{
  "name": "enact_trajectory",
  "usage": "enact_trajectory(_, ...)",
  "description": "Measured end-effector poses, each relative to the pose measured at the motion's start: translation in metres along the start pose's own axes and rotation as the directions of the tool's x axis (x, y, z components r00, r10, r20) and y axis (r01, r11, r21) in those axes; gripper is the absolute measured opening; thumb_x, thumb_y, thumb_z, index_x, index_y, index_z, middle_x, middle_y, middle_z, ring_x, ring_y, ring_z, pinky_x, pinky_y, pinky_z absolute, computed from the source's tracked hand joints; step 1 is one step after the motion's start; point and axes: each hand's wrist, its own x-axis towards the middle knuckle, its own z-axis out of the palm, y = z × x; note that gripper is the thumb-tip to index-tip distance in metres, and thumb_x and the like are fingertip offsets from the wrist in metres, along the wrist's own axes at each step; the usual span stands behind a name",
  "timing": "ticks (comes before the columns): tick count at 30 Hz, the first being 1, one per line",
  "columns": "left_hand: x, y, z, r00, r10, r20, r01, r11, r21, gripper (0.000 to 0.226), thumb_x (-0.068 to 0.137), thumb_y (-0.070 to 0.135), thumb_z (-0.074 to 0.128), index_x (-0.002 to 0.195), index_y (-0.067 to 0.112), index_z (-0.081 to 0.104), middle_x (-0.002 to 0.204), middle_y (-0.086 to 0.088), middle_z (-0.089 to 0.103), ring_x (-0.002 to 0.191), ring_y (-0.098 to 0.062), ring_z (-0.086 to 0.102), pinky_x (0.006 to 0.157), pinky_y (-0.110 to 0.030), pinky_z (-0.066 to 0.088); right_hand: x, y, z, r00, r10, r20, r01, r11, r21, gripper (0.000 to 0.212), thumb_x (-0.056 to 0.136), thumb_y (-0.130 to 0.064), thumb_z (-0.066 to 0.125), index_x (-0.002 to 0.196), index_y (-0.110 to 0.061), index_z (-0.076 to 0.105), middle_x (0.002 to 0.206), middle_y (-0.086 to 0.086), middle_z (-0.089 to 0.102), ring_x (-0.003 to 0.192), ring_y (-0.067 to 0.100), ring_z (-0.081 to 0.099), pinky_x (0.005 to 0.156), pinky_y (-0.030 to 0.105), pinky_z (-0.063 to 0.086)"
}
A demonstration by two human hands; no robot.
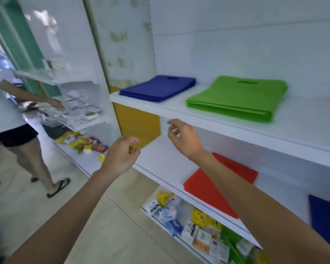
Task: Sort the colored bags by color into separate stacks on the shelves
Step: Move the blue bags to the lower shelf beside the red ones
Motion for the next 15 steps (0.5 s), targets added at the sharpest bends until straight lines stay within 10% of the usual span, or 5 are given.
enact_trajectory(15, 0.165, -0.062, -0.028, 0.99, 0.071, -0.123, -0.082, 0.993, -0.088, 0.024, 0.089, 0.015, 0.056, 0.113, 0.016, 0.06, 0.107, 0.002, 0.052, 0.096, -0.011, 0.053, 0.079, -0.024, 0.041, 0.206, -0.018, 0.035, 0.991, -0.119, -0.067, 0.107, 0.982, -0.158, 0.035, 0.091, -0.019, 0.051, 0.125, -0.012, 0.053, 0.11, 0.003, 0.062, 0.093, 0.019, 0.058, 0.084, 0.041, 0.051)
